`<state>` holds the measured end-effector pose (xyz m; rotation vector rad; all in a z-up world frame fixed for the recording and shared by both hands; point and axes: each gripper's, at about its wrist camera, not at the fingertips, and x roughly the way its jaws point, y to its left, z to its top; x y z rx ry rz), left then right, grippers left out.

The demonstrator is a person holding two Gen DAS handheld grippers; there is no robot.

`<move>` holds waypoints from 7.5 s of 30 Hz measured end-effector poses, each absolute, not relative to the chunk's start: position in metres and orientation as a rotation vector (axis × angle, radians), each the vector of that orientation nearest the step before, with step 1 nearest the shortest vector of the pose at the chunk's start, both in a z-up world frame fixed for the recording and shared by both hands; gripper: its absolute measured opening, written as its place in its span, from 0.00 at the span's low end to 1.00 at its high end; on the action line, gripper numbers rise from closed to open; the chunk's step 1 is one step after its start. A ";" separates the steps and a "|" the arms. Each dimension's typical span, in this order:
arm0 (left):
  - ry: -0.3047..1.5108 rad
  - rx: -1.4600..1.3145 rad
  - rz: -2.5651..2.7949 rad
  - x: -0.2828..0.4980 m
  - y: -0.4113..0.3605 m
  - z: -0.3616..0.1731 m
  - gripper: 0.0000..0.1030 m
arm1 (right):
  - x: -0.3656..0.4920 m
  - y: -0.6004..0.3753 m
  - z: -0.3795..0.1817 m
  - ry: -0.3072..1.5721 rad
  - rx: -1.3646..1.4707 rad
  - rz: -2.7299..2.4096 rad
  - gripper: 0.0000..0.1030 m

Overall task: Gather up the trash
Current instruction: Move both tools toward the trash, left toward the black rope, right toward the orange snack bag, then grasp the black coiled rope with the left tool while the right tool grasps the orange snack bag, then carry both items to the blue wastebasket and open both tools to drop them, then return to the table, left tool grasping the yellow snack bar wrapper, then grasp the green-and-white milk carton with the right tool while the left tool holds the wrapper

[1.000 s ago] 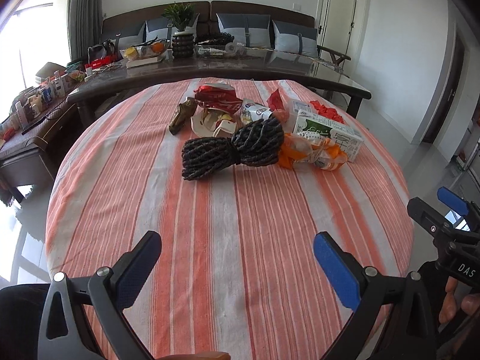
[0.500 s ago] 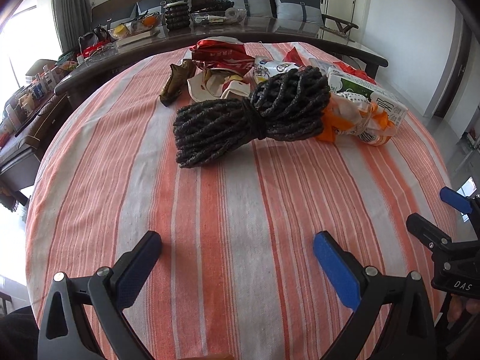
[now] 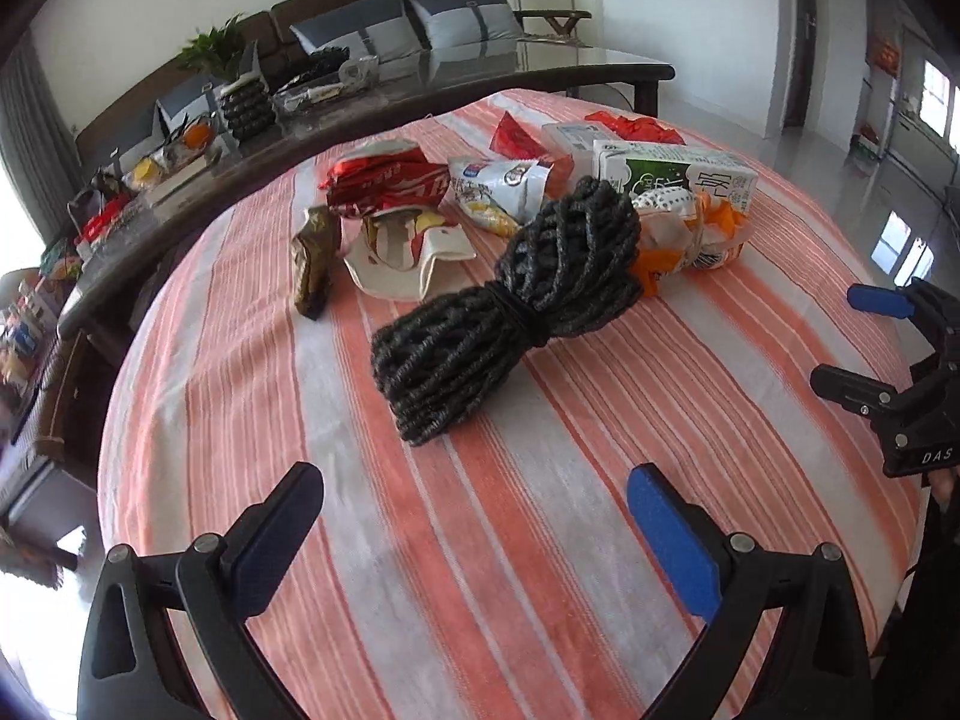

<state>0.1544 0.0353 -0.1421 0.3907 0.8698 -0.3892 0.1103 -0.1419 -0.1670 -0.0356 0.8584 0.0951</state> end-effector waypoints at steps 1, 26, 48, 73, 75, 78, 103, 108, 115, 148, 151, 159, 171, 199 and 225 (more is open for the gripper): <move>0.837 0.436 -0.412 0.159 0.036 -0.137 1.00 | 0.110 -0.142 -0.167 0.858 -0.035 0.094 1.00; 0.985 0.166 -0.599 0.170 0.037 -0.134 0.38 | 0.123 -0.161 -0.149 0.859 -0.035 0.202 1.00; 0.980 0.156 -0.439 0.141 0.033 -0.135 0.63 | 0.153 -0.115 -0.123 0.924 -0.015 0.761 0.73; 0.934 0.060 -0.585 0.155 -0.066 -0.081 0.32 | 0.182 -0.202 -0.070 0.934 0.006 0.555 0.43; 0.937 0.052 -0.652 0.161 -0.107 -0.076 0.32 | 0.181 -0.257 -0.060 0.921 0.073 0.420 0.43; 0.960 0.054 -0.730 0.173 -0.175 -0.076 0.32 | 0.181 -0.337 -0.062 0.933 0.150 0.211 0.43; 1.191 0.095 -0.861 0.239 -0.449 -0.226 0.60 | 0.166 -0.566 -0.198 1.075 0.570 -0.164 0.47; 1.145 0.057 -0.849 0.240 -0.439 -0.219 0.65 | 0.165 -0.575 -0.195 1.042 0.583 -0.180 0.67; 0.921 -0.013 -0.842 0.212 -0.402 -0.159 0.81 | 0.155 -0.568 -0.151 0.891 0.495 -0.206 0.77; 0.909 0.074 -0.383 0.165 -0.044 -0.149 0.83 | 0.148 -0.218 -0.138 0.821 -0.126 0.422 0.88; 0.885 0.108 -0.431 0.181 -0.038 -0.143 0.83 | 0.150 -0.208 -0.149 0.852 -0.148 0.431 0.88; 0.811 0.211 -0.572 0.230 -0.033 -0.124 0.83 | 0.152 -0.207 -0.153 0.854 -0.159 0.415 0.88; 0.842 0.400 -0.720 0.244 -0.055 -0.154 0.83 | 0.185 -0.228 -0.133 0.798 -0.086 0.387 0.89; 0.981 -0.017 -0.367 0.157 0.012 -0.142 0.30 | 0.178 -0.255 -0.150 1.015 0.498 0.588 0.45; 0.973 0.207 -0.446 0.166 -0.024 -0.146 0.63 | 0.155 -0.194 -0.121 0.977 -0.040 0.497 0.80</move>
